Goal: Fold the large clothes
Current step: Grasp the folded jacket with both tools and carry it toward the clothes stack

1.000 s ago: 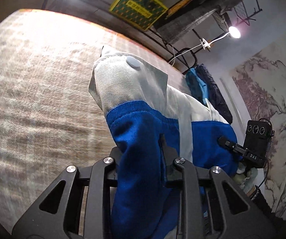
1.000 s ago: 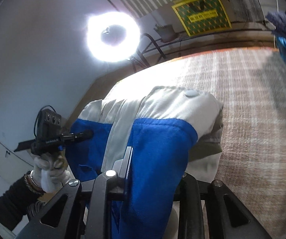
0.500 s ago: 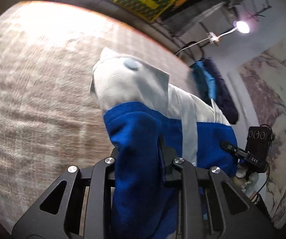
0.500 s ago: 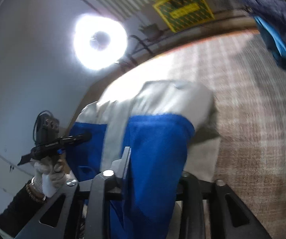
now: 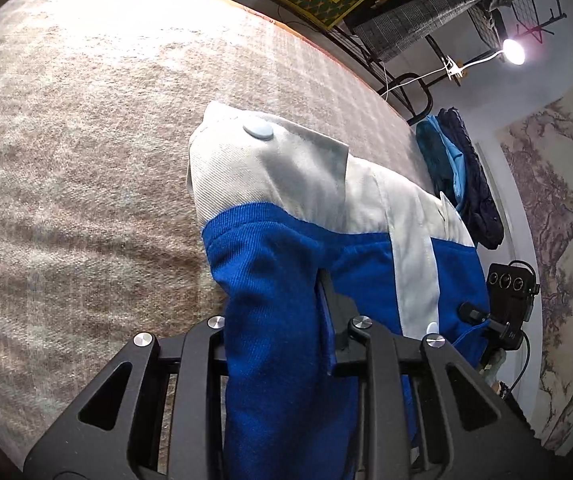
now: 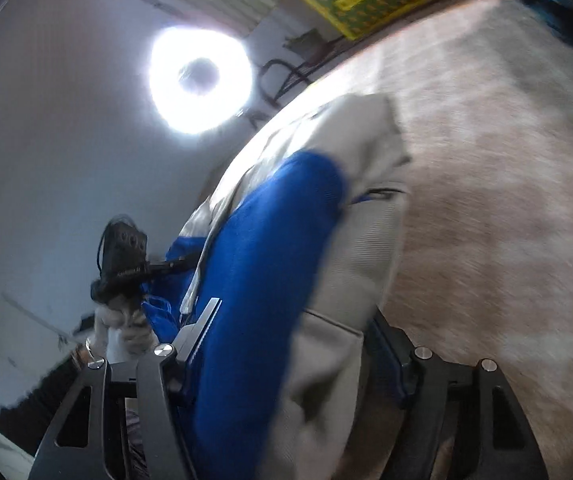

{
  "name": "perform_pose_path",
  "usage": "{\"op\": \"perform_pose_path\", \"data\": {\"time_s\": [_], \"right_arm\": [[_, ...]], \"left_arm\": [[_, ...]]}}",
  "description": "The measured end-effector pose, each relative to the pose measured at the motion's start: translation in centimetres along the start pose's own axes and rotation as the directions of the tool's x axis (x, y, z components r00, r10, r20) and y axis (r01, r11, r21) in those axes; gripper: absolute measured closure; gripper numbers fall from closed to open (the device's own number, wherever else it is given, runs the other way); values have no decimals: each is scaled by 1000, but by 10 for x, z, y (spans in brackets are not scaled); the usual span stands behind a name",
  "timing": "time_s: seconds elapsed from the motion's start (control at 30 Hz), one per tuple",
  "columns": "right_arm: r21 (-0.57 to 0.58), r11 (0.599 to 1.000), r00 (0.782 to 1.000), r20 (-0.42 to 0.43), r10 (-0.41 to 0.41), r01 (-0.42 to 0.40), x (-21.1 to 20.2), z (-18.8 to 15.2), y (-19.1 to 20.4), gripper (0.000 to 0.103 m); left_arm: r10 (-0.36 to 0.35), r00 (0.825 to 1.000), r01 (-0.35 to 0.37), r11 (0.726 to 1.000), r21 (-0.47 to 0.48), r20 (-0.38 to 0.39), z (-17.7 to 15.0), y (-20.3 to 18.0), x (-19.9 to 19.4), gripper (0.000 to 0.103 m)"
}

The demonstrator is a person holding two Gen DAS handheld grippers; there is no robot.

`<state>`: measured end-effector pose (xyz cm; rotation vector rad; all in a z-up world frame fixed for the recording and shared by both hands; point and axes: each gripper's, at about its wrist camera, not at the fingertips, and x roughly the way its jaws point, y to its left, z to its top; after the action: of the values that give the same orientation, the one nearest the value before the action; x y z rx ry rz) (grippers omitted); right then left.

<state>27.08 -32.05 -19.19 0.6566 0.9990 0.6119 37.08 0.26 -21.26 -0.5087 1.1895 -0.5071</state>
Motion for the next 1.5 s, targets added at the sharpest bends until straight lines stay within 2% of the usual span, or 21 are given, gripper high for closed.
{"op": "perform_pose_path", "data": {"time_s": [0.03, 0.1, 0.2, 0.3, 0.57, 0.7, 0.97, 1.1, 1.33, 1.5], "right_arm": [[-14, 1000, 1000, -5, -2, 2, 5, 3, 3, 34], [4, 1000, 1000, -10, 6, -6, 7, 4, 3, 59], [11, 1000, 1000, 5, 11, -11, 3, 4, 7, 75], [-39, 998, 998, 40, -38, 40, -4, 4, 26, 82], [-130, 977, 983, 98, -158, 170, -49, 6, 70, 86], [-140, 967, 972, 129, -196, 213, -87, 10, 78, 86], [-145, 931, 930, 214, -300, 334, -179, 16, 80, 86], [-121, 919, 904, 267, -333, 375, -222, 29, 76, 86], [-112, 869, 833, 366, -415, 482, -304, 67, 68, 87], [-57, 857, 791, 421, -445, 512, -361, 105, 46, 86]], "left_arm": [[0, 1000, 0, 1000, -1, 1, 0, 0, 1, 78], [-7, 1000, 7, 1000, -18, 6, -1, 3, -1, 78], [21, 1000, -21, 1000, -11, 24, -5, -5, -7, 80], [29, 998, -30, 999, 21, 53, -9, -20, -19, 82], [-44, 993, 35, 996, 86, 107, -21, -72, -45, 84], [-102, 990, 91, 990, 112, 97, -23, -103, -37, 84], [-212, 974, 193, 961, 196, 79, -8, -184, -6, 84], [-255, 965, 232, 941, 247, 68, 8, -231, 11, 85], [-338, 940, 301, 893, 334, 56, 51, -322, 54, 85], [-379, 925, 337, 865, 371, 44, 94, -387, 97, 85]]}}
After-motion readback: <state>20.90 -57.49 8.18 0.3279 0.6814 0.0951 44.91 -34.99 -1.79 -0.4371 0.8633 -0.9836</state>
